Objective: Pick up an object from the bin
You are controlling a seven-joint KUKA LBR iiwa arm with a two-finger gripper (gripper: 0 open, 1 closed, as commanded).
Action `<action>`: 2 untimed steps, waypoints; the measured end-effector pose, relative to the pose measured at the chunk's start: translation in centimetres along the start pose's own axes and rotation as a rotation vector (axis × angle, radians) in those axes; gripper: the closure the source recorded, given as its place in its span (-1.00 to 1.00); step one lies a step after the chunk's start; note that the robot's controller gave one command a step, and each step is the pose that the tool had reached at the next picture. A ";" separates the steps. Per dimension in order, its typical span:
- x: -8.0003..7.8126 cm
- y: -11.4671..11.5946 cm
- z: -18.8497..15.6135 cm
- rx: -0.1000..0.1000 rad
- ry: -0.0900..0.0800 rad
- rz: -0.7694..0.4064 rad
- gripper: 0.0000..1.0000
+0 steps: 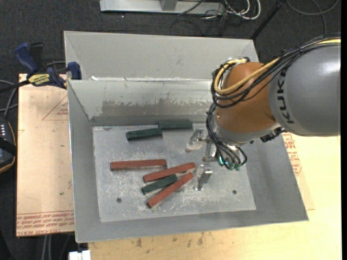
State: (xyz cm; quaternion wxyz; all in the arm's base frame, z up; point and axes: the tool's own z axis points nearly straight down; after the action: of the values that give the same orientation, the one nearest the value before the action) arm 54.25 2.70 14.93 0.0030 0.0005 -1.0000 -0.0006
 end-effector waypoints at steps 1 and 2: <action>-0.2 0.0 -0.3 0.000 -0.006 0.001 -1.00; -0.5 0.6 4.8 0.000 -0.014 -0.030 -1.00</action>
Offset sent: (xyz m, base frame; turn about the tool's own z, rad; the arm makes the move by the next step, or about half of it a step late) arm 0.0028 0.0092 -0.0793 -0.0494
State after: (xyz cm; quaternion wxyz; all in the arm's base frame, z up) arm 54.73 3.29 10.15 -0.0039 0.0155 -0.9999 -0.0005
